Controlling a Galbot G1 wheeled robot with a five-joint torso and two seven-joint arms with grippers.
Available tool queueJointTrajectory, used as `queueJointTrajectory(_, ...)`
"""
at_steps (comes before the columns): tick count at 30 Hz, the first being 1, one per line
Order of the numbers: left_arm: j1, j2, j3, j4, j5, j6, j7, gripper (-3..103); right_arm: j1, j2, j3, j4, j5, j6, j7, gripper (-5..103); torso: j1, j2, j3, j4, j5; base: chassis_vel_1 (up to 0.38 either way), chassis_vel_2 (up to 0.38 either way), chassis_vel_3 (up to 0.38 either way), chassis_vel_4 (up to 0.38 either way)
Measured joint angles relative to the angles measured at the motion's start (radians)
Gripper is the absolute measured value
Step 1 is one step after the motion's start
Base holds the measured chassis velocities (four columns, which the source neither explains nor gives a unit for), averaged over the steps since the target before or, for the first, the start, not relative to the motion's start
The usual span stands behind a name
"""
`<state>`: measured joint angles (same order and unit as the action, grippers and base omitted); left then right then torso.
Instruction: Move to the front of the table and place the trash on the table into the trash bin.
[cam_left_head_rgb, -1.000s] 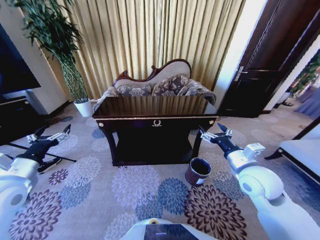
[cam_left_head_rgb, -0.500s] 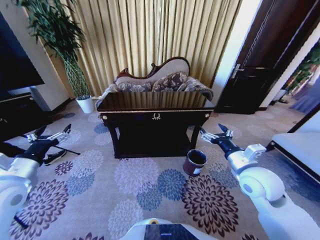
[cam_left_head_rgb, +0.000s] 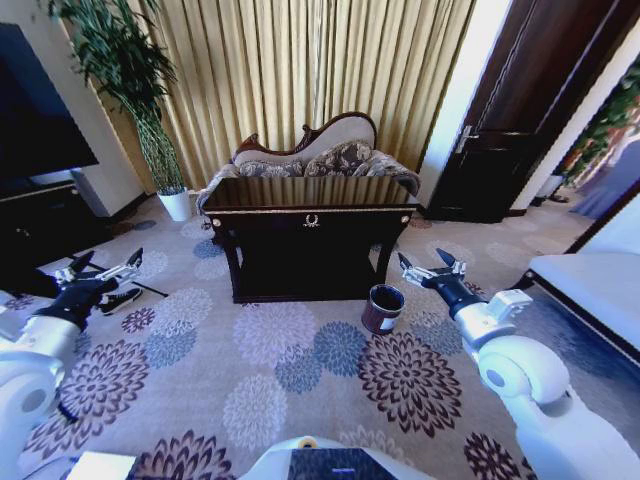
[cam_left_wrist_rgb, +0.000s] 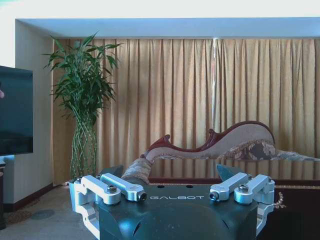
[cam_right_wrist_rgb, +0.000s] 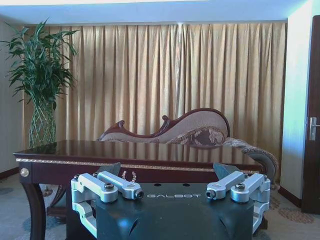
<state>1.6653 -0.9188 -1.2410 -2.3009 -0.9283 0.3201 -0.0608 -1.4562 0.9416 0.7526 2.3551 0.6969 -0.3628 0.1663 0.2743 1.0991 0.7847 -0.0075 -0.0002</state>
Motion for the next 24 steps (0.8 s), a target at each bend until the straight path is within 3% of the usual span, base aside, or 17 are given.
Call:
queueJointTrajectory(6,-0.001,-0.001,0.001,0.0,0.0,0.0,0.0,100,0.0,0.001,-0.001,0.0,-0.001,0.001,0.0,100,-0.001,0.001,0.0,0.0008,-0.0003,0.193,-0.192,-0.152,0.211)
queueJointTrajectory(12,-0.004,-0.003,0.003,-0.001,0.0,-0.002,0.0,100,0.0,0.002,-0.004,-0.006,-0.012,0.016,-0.001,100,0.0,0.0,0.0,-0.0003,-0.0001,0.196,-0.182,-0.221,0.165)
queueJointTrajectory(18,-0.001,-0.014,0.002,-0.011,0.0,-0.009,-0.003,100,-0.001,0.01,-0.013,-0.009,-0.033,0.032,-0.003,100,-0.001,0.001,0.0,0.0007,-0.0003,0.122,-0.08,-0.14,0.084)
queueJointTrajectory(24,-0.002,-0.018,0.0,-0.022,-0.003,-0.01,-0.004,100,-0.004,0.012,-0.008,-0.014,-0.034,0.033,-0.003,100,0.0,0.0,0.0,-0.0001,0.0003,0.009,0.006,0.001,0.004)
